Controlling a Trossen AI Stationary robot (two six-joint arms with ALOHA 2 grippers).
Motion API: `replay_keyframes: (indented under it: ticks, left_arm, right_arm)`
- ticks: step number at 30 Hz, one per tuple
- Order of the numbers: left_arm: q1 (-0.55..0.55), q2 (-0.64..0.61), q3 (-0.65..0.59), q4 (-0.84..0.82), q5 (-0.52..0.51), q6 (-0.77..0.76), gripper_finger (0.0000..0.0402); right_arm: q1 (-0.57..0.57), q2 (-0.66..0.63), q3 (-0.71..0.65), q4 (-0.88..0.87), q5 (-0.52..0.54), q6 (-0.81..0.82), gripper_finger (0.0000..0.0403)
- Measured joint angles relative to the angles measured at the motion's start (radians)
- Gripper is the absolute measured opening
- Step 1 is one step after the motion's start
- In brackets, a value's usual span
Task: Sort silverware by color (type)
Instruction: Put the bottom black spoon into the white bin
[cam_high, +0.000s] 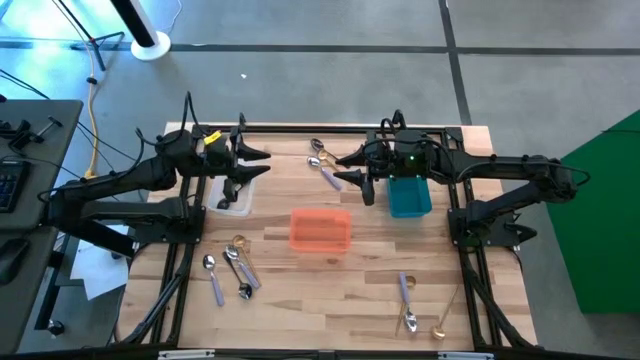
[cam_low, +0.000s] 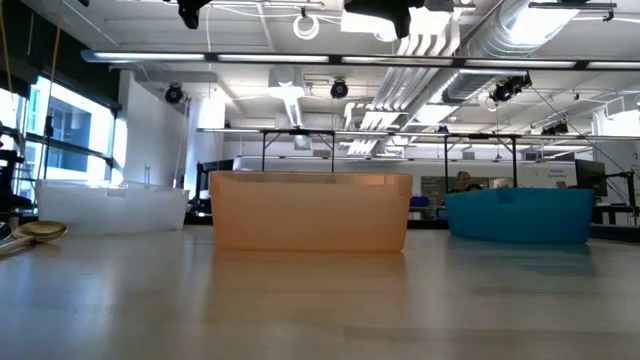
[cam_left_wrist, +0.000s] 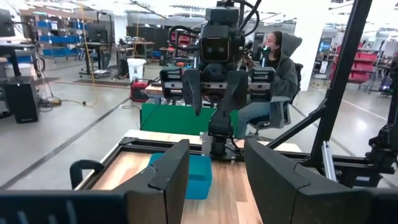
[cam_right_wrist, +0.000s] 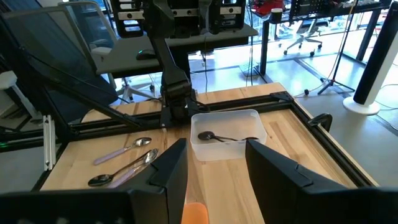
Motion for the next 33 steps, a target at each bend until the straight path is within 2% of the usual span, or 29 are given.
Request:
replay_keyframes:
  ticks: [12,20,28,30,33]
  left_arm:
    - [0.000,0.000,0.000,0.000,0.000,-0.002,0.0145]
    - [0.000,0.000,0.000,-0.001,0.000,-0.002,0.0145]
    - [0.000,0.001,0.000,-0.002,0.000,-0.002,0.0145]
    - [0.000,0.001,0.001,-0.002,0.000,-0.002,0.0145]
    - [0.000,0.001,0.001,-0.001,0.000,-0.002,0.0145]
  right_arm:
    - [0.000,0.000,0.000,0.005,0.000,0.000,0.0146]
    - [-0.005,0.000,0.000,0.088,0.001,-0.018,0.0146]
    - [-0.013,-0.007,0.000,0.063,-0.024,-0.011,0.0146]
    - [-0.013,-0.009,-0.032,0.110,-0.054,-0.005,0.0146]
    - [-0.013,-0.039,-0.152,0.255,-0.058,0.046,0.0146]
